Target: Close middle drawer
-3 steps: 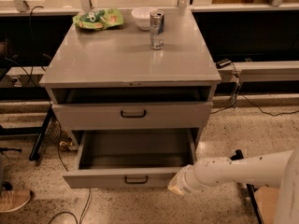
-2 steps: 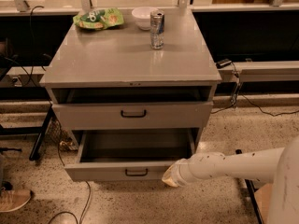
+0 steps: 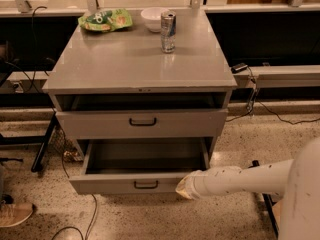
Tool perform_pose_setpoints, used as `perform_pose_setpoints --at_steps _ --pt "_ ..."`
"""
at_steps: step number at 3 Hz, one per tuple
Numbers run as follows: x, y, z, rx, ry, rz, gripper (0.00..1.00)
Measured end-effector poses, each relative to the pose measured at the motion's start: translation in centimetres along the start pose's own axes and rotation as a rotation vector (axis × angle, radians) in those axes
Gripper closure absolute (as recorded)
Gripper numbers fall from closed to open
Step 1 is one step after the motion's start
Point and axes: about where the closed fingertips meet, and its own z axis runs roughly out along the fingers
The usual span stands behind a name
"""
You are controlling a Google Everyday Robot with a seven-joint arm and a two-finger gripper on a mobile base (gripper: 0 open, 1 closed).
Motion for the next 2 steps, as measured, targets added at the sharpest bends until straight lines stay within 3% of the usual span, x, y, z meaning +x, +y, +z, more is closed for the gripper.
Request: perform_pose_setpoints --at_steps 1,2 --pt "1.17 -3.05 0.85 0.092 -0.047 0.027 1.0" --pt "1.19 -3.08 0.85 0.094 -0.049 0.028 1.0"
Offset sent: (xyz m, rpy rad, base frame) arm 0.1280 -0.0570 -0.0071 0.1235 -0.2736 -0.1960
